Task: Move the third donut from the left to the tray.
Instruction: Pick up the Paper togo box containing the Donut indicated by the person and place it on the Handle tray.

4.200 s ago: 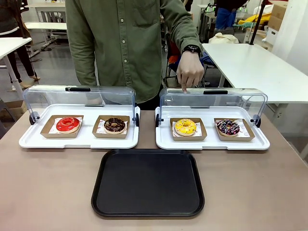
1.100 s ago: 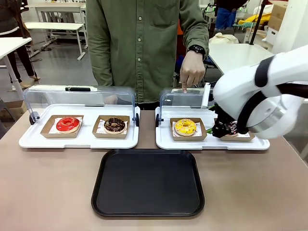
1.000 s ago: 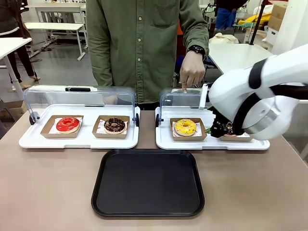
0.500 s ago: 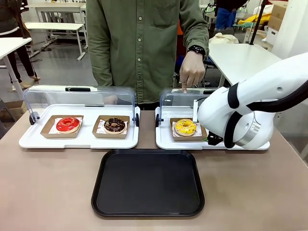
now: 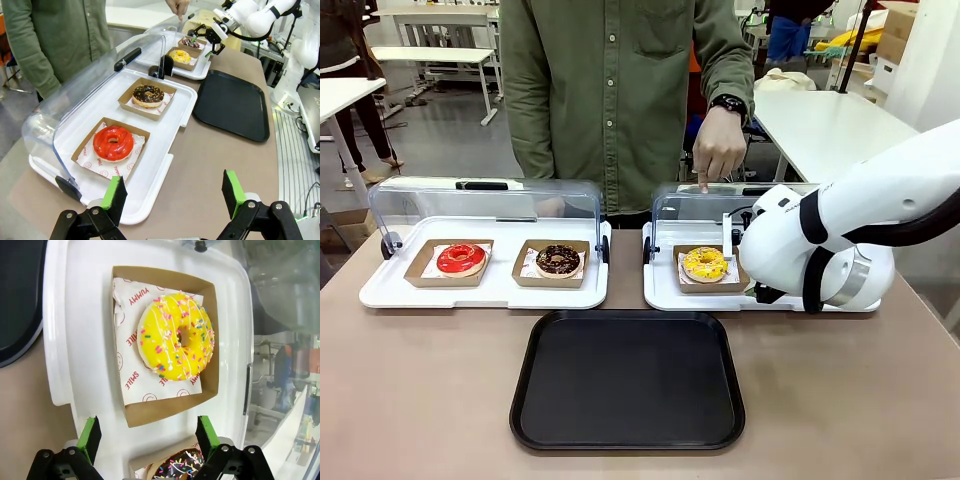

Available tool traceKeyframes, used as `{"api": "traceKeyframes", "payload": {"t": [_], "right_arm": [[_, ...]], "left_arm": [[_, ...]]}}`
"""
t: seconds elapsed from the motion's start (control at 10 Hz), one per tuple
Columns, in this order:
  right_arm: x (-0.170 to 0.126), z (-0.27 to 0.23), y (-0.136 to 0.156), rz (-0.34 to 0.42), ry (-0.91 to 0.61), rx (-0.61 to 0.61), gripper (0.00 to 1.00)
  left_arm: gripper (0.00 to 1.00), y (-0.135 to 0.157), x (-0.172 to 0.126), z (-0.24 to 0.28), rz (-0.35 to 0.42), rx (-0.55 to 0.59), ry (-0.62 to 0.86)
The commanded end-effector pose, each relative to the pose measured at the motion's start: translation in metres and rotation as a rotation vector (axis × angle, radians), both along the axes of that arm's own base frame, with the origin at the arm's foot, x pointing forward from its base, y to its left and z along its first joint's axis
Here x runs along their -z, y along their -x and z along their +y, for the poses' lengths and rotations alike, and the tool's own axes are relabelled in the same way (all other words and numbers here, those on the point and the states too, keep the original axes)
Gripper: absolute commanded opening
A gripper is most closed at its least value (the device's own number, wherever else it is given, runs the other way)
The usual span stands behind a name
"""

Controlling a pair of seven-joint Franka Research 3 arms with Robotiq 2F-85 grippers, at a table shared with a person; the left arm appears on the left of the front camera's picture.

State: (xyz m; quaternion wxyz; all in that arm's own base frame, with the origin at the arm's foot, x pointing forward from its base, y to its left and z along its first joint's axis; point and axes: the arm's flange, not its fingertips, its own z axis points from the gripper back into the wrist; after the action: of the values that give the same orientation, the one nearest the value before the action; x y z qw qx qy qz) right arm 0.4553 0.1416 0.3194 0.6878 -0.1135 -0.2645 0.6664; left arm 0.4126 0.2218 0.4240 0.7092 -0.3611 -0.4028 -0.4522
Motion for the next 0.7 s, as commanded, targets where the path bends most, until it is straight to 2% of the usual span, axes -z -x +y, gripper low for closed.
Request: {"api": "traceKeyframes", "payload": {"t": [0.0,0.6], "right_arm": [[-0.021,0.038,-0.021,0.037,0.027,0.013,1.00],[-0.009,0.044,-0.032,0.084,0.049,-0.016,1.00]], "left_arm": [[1.00,0.001,-0.002,-0.001,-0.003,0.004,0.001],[1.00,0.001,-0.002,-0.001,-0.003,0.004,0.001]]}}
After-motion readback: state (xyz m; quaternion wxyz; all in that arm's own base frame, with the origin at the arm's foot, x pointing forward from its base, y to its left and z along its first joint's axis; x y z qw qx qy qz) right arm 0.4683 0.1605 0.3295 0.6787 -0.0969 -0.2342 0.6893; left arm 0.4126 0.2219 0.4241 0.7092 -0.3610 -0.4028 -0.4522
